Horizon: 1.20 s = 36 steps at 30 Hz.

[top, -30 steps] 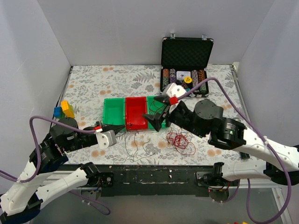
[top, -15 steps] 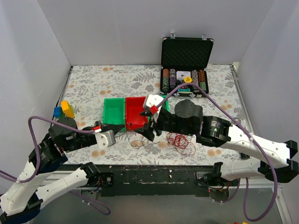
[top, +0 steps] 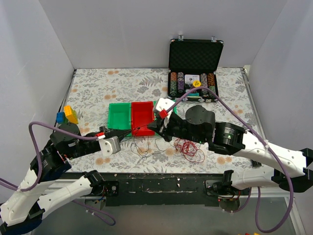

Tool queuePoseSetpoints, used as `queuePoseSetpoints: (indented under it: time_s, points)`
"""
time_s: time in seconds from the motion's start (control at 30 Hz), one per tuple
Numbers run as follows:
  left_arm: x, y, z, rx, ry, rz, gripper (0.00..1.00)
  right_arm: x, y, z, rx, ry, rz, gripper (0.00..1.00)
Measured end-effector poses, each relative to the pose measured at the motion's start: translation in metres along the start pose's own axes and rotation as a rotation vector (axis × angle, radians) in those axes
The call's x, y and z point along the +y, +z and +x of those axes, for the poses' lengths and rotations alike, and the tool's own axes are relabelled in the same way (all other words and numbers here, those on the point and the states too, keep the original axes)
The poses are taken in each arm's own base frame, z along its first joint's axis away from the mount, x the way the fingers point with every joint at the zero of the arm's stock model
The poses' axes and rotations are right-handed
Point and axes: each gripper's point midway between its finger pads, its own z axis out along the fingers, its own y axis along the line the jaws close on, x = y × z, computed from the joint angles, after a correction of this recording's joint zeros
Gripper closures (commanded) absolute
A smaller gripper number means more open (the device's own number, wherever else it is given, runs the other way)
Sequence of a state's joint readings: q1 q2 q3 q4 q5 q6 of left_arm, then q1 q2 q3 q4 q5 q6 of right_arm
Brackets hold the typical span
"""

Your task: Untangle the cables

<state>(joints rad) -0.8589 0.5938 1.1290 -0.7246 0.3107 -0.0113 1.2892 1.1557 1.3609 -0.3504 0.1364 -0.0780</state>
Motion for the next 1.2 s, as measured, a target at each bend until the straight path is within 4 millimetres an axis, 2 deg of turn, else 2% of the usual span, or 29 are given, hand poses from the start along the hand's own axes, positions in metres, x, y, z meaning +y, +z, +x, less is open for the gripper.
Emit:
queuePoseSetpoints:
  time_s: [0.27, 0.63, 0.73, 0.9, 1.07, 1.13, 1.2]
  points:
    - [0.003, 0.0, -0.002, -0.007, 0.003, -0.011, 1.0, -0.014, -0.023, -0.014, -0.036, 0.004, 0.066, 0.99]
    - [0.003, 0.0, -0.002, -0.008, 0.0, -0.012, 1.0, -0.03, -0.036, -0.013, -0.019, -0.017, 0.146, 0.99]
    - [0.003, 0.0, -0.003, -0.009, 0.0, -0.013, 1.0, -0.039, -0.05, -0.02, -0.03, -0.03, 0.186, 0.99]
    - [0.006, -0.002, -0.004, -0.014, 0.0, -0.032, 1.0, -0.056, -0.077, -0.044, -0.089, -0.039, 0.266, 0.99]
    - [0.027, -0.003, -0.009, -0.035, -0.01, -0.147, 1.0, -0.079, -0.095, -0.052, -0.104, -0.049, 0.397, 0.99]
    - [0.043, -0.003, -0.008, -0.036, -0.013, -0.239, 1.0, -0.085, -0.095, -0.05, -0.096, -0.056, 0.428, 0.99]
    - [0.068, -0.004, -0.003, -0.027, -0.004, -0.384, 1.0, -0.088, -0.094, -0.05, -0.093, -0.063, 0.447, 0.99]
